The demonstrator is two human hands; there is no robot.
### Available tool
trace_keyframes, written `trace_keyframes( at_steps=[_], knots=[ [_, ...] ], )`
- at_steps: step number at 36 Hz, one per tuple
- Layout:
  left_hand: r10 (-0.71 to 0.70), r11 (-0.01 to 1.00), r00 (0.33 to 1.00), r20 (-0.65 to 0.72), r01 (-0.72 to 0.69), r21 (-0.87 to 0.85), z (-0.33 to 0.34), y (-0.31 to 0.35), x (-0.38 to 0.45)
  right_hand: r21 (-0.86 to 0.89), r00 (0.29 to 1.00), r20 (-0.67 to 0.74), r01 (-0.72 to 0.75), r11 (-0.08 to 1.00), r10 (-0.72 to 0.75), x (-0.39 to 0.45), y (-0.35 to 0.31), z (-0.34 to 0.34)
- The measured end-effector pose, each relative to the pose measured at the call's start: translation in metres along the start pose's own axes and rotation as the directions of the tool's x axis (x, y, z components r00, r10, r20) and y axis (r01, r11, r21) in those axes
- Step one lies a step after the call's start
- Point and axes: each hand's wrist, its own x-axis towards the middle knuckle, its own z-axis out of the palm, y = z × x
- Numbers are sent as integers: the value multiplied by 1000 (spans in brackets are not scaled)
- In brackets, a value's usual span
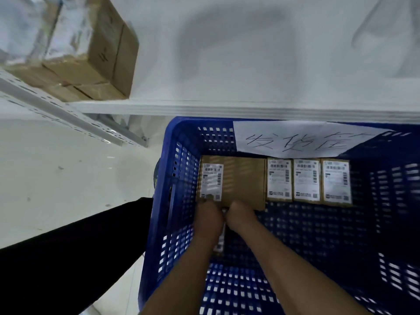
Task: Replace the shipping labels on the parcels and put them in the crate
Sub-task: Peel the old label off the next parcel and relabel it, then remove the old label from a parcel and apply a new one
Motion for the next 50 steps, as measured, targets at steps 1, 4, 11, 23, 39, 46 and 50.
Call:
trace_keyframes(
  at_steps=[1,4,11,23,39,46,50],
  knots=[
    [34,999,999,-15,-34,29,-8,7,0,-55,1000,3,25,998,-25,-5,-6,-12],
    [90,995,995,-52,-88,44,-37,27,-3,-194,994,-12,101,976,-106,-24,-28,-51],
    [218,953,968,-126,-184,241,-121,56,-26,-433,927,-186,220,874,-326,-79,-74,-124],
    [327,918,856,-400,-188,348,-279,55,-55,-583,793,-282,306,753,-540,-166,-191,-207],
    [335,942,659,-673,-208,265,-399,-34,-9,-616,647,-332,402,677,-686,-159,-325,-175],
    [325,946,677,-661,-244,216,-403,-56,24,-653,616,-365,365,664,-698,-120,-363,-149],
    [353,934,650,-673,-280,220,-406,-63,41,-595,604,-426,375,711,-674,-96,-375,-141]
  ],
)
